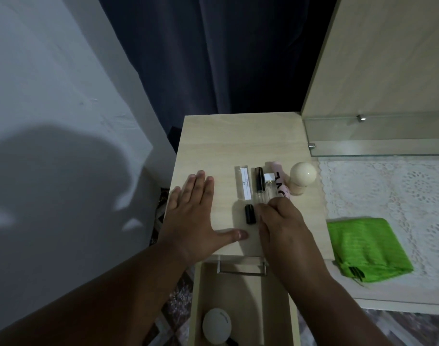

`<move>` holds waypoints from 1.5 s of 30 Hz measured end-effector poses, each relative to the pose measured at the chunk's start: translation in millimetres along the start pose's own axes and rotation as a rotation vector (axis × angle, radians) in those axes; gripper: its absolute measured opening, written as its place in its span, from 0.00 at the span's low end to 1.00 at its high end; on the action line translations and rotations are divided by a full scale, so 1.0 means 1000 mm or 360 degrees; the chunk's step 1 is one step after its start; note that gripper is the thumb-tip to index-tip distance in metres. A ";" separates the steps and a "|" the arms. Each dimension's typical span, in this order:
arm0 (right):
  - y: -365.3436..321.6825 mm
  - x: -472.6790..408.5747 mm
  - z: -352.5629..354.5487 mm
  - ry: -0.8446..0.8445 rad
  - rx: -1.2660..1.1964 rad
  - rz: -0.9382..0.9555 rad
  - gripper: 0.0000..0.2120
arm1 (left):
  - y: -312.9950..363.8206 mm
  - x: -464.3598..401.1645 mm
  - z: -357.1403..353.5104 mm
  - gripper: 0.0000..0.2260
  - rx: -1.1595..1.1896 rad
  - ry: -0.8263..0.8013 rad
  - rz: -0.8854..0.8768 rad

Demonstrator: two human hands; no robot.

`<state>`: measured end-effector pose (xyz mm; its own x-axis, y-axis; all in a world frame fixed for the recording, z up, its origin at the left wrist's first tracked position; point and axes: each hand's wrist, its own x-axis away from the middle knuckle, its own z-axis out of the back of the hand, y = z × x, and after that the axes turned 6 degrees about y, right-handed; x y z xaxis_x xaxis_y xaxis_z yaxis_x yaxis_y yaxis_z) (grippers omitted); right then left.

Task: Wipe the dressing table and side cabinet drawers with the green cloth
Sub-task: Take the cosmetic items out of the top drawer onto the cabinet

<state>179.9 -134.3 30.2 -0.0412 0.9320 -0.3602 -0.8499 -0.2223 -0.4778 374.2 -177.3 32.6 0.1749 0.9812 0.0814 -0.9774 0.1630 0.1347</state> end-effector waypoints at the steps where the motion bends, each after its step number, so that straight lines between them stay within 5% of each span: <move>1: -0.002 -0.003 0.002 0.0036 0.0000 0.0027 0.12 | 0.000 0.000 0.000 0.61 0.0007 0.0004 0.0006; 7: -0.012 -0.020 0.008 -0.0115 0.0459 0.0098 0.21 | 0.001 -0.001 0.000 0.62 -0.0017 -0.0009 0.0000; 15: -0.009 -0.017 -0.006 -0.0083 0.0597 0.0147 0.19 | 0.000 -0.001 -0.004 0.62 -0.0057 0.0011 -0.0004; 19: -0.019 -0.012 0.002 -0.0065 0.0396 0.0124 0.20 | -0.002 -0.002 -0.004 0.60 -0.0079 -0.0033 -0.0035; 22: -0.029 0.017 0.015 0.0072 -0.0138 0.0346 0.10 | -0.002 -0.003 -0.002 0.59 -0.0071 -0.0061 -0.0040; 25: -0.037 0.073 -0.001 -0.0463 -0.0489 0.0396 0.03 | -0.001 -0.001 -0.002 0.60 -0.0040 -0.0049 -0.0031; 27: -0.026 0.113 -0.037 -0.1061 -0.0393 0.0036 0.01 | -0.002 -0.002 -0.002 0.59 -0.0067 -0.0029 -0.0036; 30: 0.006 0.167 -0.100 -0.1527 -0.0090 -0.0324 0.18 | -0.002 -0.002 -0.002 0.60 -0.0085 0.0001 -0.0042; 41: 0.022 0.197 -0.152 -0.1842 0.0093 -0.0513 0.19 | -0.002 -0.004 -0.003 0.60 -0.0095 0.0040 -0.0042; 45: 0.023 0.187 -0.135 -0.1759 0.0069 -0.0413 0.17 | -0.001 -0.003 -0.003 0.60 -0.0086 0.0023 -0.0033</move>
<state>223.6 -3.7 -156.8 -0.2841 0.6953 0.6602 -0.9168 0.0045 -0.3993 374.6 -180.0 28.7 0.1941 0.9789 0.0647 -0.9786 0.1885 0.0828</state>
